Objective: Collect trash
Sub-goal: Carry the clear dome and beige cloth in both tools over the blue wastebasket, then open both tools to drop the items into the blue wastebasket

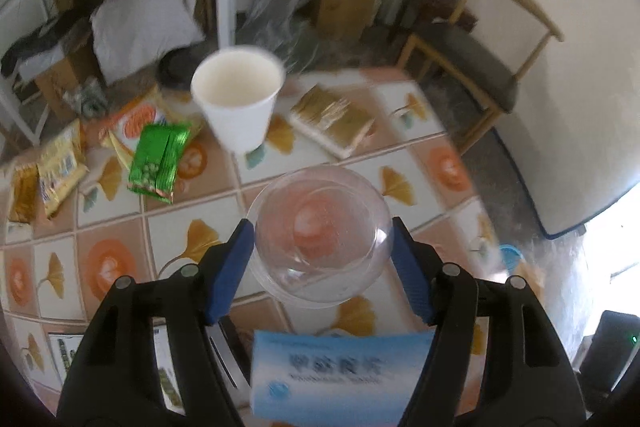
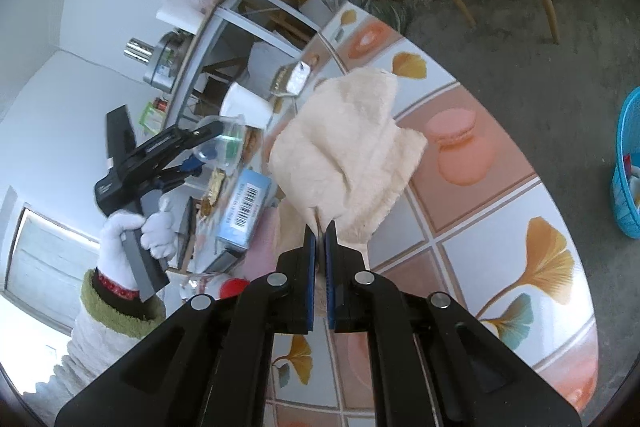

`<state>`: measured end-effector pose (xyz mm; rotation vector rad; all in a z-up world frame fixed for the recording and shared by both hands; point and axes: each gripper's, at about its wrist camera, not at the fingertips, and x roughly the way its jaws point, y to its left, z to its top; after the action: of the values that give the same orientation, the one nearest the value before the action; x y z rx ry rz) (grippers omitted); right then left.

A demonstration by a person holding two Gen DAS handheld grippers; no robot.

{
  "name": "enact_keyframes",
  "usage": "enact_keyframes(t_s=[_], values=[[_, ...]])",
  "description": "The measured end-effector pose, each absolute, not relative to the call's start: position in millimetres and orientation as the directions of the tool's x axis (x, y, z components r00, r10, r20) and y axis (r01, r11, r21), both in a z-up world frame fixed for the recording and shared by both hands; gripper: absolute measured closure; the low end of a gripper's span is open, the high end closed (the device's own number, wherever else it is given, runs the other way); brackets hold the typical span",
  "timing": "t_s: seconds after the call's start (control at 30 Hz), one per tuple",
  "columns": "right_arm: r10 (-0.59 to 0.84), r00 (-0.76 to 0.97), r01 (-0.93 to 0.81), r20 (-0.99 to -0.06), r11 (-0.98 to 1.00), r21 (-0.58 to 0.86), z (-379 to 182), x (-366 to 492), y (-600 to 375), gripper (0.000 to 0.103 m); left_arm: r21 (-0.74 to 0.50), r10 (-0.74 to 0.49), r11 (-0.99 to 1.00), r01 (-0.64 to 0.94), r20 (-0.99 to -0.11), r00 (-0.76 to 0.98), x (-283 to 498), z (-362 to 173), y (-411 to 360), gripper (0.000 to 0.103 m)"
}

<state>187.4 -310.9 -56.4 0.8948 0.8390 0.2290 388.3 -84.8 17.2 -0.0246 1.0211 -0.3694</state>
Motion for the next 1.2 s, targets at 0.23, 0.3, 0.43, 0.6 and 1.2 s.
enact_keyframes(t_s=[0.23,0.3,0.43,0.6,1.2], values=[[0.441,0.733,0.175,-0.518,0.614,0.77,-38.5,148.4,-342.4,0.098,-0.232,-0.445,0.865,0.446,-0.765,0.466,332.4,74.9,-134.4,0.038],[0.406,0.754,0.197,-0.516,0.609,0.768,-35.8,132.9,-357.2,0.098,-0.251,-0.495,0.826,0.505,-0.751,0.436,313.0,82.1,-162.2,0.038],[0.304,0.8,0.285,-0.518,0.568,0.773,-40.3,89.9,-404.1,0.098,-0.287,-0.575,0.735,0.615,-0.745,0.339,279.8,80.4,-226.5,0.038],[0.18,0.814,0.419,-0.552,0.477,0.773,-64.7,37.3,-464.6,0.098,-0.324,-0.61,0.61,0.723,-0.775,0.168,241.9,46.8,-332.4,0.038],[0.135,0.701,0.67,-0.7,0.209,0.712,-219.5,13.3,-617.3,0.08,-0.35,-0.507,0.582,0.734,-0.862,-0.009,196.4,-104.2,-550.7,0.02]])
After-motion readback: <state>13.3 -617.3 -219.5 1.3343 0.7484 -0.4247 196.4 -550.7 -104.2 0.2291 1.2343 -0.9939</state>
